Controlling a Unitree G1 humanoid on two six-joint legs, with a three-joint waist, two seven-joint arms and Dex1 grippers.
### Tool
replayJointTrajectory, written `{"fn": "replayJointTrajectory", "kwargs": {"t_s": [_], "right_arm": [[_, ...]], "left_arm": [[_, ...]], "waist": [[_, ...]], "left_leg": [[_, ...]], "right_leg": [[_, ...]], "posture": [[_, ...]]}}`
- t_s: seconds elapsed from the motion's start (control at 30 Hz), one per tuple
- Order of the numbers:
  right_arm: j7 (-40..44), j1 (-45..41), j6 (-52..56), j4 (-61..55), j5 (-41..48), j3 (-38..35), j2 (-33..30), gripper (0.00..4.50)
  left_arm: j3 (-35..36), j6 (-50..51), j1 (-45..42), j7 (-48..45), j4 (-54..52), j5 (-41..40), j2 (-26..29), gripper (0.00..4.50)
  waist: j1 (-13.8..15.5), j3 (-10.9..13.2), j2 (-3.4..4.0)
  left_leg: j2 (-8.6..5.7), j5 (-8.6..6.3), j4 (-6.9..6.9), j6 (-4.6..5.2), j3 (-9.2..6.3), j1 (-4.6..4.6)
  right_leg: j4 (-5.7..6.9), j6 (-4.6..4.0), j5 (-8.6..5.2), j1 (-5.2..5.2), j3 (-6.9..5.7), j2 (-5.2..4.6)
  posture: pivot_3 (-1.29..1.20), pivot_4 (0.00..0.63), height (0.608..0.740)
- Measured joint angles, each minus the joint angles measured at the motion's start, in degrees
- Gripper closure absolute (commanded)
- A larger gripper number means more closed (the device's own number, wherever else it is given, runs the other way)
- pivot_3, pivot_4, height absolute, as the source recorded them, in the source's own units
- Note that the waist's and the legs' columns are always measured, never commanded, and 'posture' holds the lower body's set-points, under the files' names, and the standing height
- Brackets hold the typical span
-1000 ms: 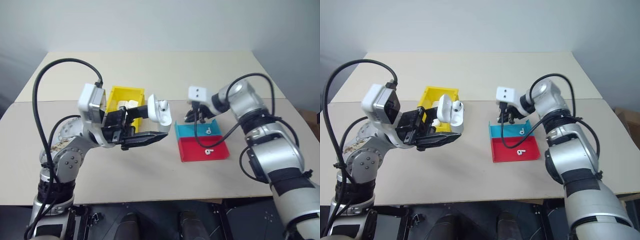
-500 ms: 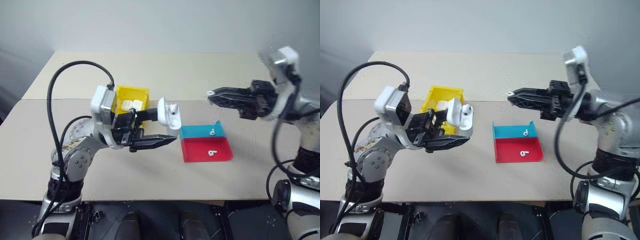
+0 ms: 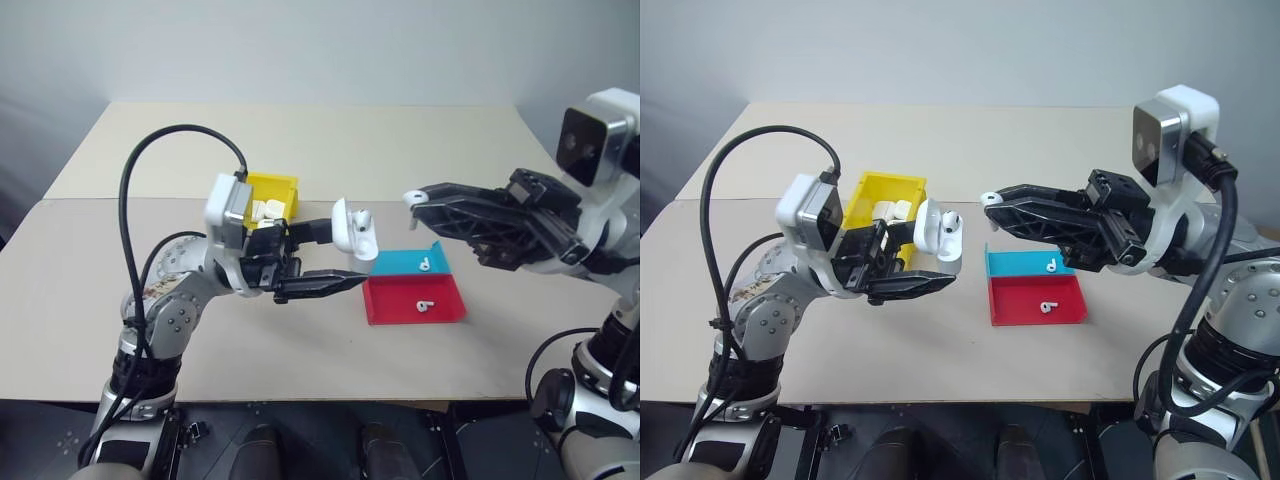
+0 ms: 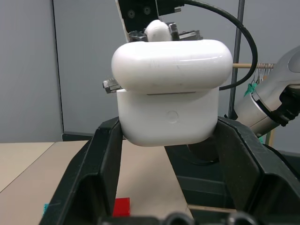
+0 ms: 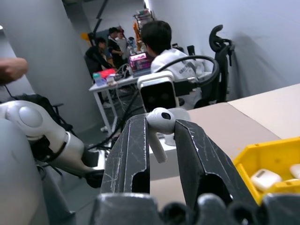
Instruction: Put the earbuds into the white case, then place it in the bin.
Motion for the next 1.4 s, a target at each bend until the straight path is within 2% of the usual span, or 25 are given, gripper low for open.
{"fn": "replayJointTrajectory", "kwargs": {"t_s": [0.13,0.3,0.9,1.4], "right_arm": [[-4.5,0.5,-2.2,-0.2,5.0,2.5,0.0,3.87],[-6.9,1.2,-4.9,0.0,6.5,6.3,0.0,3.87],[-5.1,3.5,-11.8,0.0,6.1,13.0,-2.4,3.87],[-4.1,4.7,-16.3,-0.1,3.1,15.3,-4.0,3.87]], "left_arm": [[-0.2,0.0,-0.1,0.0,0.1,0.1,-0.1,1.80],[-0.4,0.0,-1.3,-0.5,1.6,0.4,-0.2,1.80],[-0.7,0.0,-2.3,-1.3,3.8,2.3,-1.5,1.80],[-0.7,-0.4,-2.6,-1.9,4.5,3.6,-2.2,1.80]], "waist": [[-0.1,0.0,0.00],[-0.1,0.0,0.00],[-0.1,0.0,0.00],[-0.1,0.0,0.00]], "left_leg": [[0.00,0.00,0.00,0.00,0.00,0.05],[0.00,0.00,0.00,0.01,0.00,0.05],[0.00,0.00,0.00,0.02,-0.01,0.02],[0.00,0.00,0.00,0.02,-0.01,0.01]], "right_leg": [[-0.03,0.00,0.00,0.00,0.01,0.01],[-0.04,0.00,0.00,0.00,0.01,0.02],[-0.06,0.00,0.00,-0.02,0.01,0.02],[-0.06,0.00,0.00,-0.03,0.01,0.02]], "posture": [[0.00,0.150,0.740],[0.00,0.150,0.740],[0.00,0.150,0.740],[0.00,0.150,0.740]]}}
